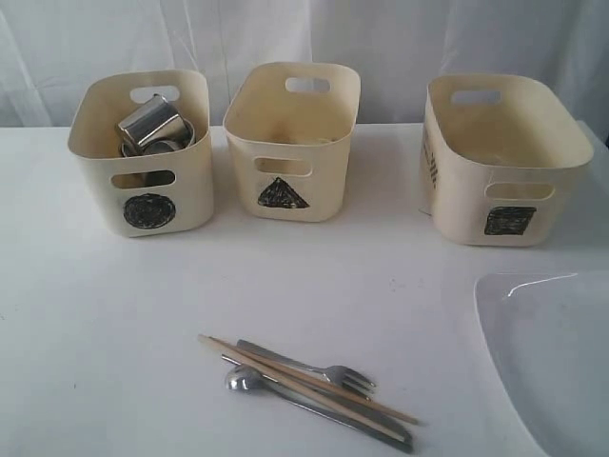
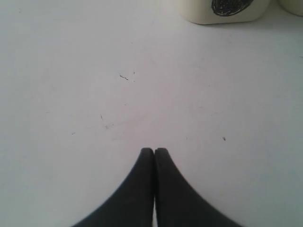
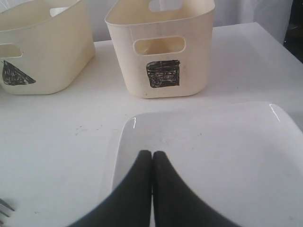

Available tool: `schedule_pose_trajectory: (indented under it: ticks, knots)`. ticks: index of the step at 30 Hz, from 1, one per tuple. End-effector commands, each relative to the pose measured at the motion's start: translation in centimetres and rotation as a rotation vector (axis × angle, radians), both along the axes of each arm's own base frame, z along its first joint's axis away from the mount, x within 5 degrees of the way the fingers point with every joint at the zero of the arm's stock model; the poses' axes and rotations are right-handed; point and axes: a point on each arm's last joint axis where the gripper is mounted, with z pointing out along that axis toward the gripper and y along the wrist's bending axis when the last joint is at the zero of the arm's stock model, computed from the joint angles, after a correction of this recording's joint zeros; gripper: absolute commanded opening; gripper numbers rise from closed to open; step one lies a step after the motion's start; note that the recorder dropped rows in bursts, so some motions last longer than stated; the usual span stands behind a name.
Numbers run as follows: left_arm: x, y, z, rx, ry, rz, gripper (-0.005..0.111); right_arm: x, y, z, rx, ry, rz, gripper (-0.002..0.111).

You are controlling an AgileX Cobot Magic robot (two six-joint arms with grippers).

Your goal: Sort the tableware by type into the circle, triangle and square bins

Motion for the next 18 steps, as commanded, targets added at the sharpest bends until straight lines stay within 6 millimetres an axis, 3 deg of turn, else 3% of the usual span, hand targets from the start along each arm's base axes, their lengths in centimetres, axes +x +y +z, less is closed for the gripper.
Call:
schedule_pose_trajectory:
  ticks: [1, 16, 18]
  knots:
    - [-0.08, -0.11, -0.5, 0.004, 0.019, -0.023, 0.0, 0.01, 0.0, 0.07, -0.002, -0.014, 0.0, 0.0]
    - [-0.05, -0.09, -0.45, 0.005, 0.013, -0.021, 0.0, 0.01, 0.0, 0.07, -0.005, -0.014, 0.001, 0.0]
    - [-0.05, -0.09, -0.45, 0.005, 0.013, -0.021, 0.0, 0.0, -0.19, 0.06, -0.117, -0.006, 0.011, 0.0]
